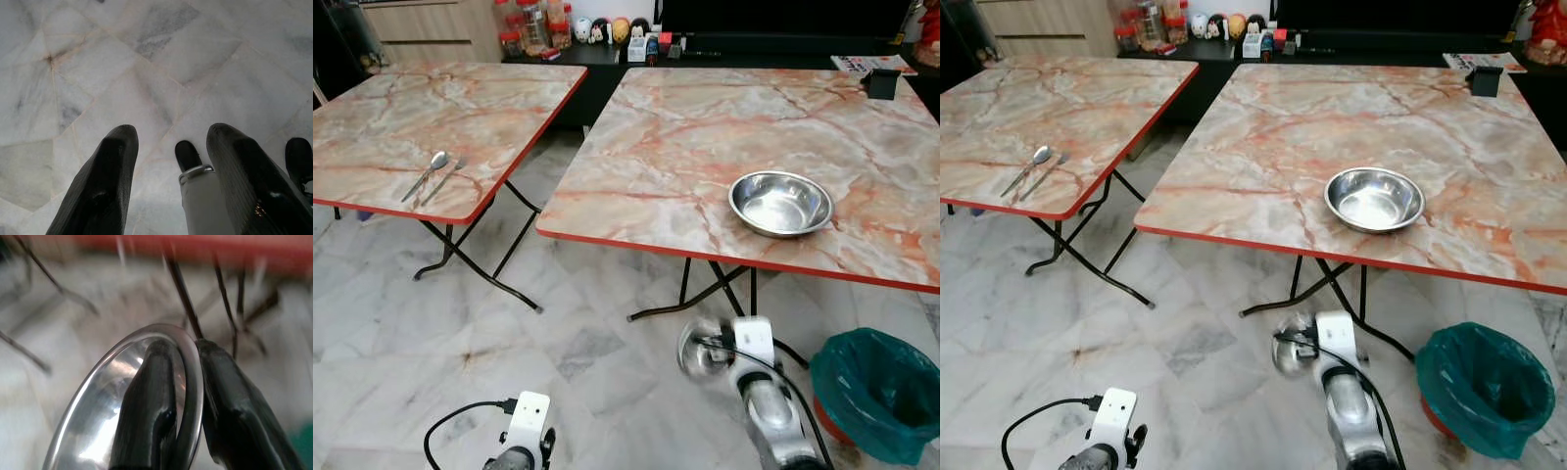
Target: Setting the table
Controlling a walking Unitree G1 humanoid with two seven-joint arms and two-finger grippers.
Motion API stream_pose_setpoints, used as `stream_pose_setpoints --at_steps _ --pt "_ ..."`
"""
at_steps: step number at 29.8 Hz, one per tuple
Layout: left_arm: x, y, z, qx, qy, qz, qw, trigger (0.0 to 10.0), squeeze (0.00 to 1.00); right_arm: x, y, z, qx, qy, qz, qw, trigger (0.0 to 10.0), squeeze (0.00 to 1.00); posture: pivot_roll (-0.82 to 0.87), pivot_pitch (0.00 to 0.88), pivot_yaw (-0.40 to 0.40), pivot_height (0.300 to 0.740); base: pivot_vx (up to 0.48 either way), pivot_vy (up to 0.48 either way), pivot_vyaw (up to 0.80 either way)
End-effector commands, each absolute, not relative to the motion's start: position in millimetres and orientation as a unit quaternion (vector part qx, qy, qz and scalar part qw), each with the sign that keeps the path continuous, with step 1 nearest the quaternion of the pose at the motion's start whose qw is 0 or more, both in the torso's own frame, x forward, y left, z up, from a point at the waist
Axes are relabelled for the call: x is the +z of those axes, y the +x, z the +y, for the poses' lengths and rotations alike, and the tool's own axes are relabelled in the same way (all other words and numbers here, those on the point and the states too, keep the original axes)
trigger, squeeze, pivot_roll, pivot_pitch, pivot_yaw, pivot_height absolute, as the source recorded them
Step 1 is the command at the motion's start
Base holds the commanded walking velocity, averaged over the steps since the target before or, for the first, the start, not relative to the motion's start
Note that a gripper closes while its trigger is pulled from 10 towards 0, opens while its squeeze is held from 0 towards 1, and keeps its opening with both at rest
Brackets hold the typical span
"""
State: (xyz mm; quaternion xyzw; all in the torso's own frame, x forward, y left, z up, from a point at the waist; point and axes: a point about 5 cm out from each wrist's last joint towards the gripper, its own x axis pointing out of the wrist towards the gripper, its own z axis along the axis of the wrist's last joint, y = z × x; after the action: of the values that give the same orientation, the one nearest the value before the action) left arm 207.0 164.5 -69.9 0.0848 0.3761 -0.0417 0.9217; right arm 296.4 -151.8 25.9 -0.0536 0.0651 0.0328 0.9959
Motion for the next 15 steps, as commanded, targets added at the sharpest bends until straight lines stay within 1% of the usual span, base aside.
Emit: stream_pose_setpoints --at_steps 1,3,4,8,10,12,13,15 --pt "-70 207 170 -0.029 0.086 0.381 0.92 10.0 0.0 46 307 -139 0.054 -0.04 0.013 0.998 10.0 0.0 -0.03 0.007 0.04 0.74 0.0 0.0 0.0" --pt "-70 207 172 -0.025 0.086 0.381 0.92 10.0 0.0 57 313 -130 0.073 -0.039 -0.013 0.997 10.0 0.0 -0.03 0.006 0.038 0.74 0.0 0.0 0.0" --pt "-70 207 173 -0.022 0.085 0.382 0.92 10.0 0.0 65 315 -121 0.097 -0.032 -0.029 0.994 10.0 0.0 -0.03 0.006 0.036 0.74 0.0 0.0 0.0" --pt "-70 206 174 -0.017 0.082 0.381 0.921 10.0 0.0 72 316 -102 0.154 -0.04 -0.04 0.986 10.0 0.0 -0.02 0.011 0.033 0.74 0.0 0.0 0.0" --pt "-70 206 174 -0.014 0.081 0.381 0.921 10.0 0.0 78 317 -95 0.167 -0.035 -0.053 0.984 10.0 0.0 -0.01 0.013 0.03 0.74 0.0 0.0 0.0" --pt "-70 206 175 -0.011 0.079 0.381 0.921 10.0 0.0 87 319 -93 0.161 -0.02 -0.071 0.984 10.0 0.0 -0.01 0.013 0.029 0.74 0.0 0.0 0.0" --pt "-70 205 176 -0.008 0.078 0.38 0.922 10.0 0.0 107 328 -94 0.139 -0.001 -0.104 0.985 10.0 0.0 -0.01 0.015 0.031 0.74 0.0 0.0 0.0" --pt "-70 205 176 -0.006 0.078 0.379 0.922 10.0 0.0 131 340 -101 0.097 0.02 -0.134 0.986 10.0 0.0 -0.02 0.016 0.035 0.74 0.0 0.0 0.0"
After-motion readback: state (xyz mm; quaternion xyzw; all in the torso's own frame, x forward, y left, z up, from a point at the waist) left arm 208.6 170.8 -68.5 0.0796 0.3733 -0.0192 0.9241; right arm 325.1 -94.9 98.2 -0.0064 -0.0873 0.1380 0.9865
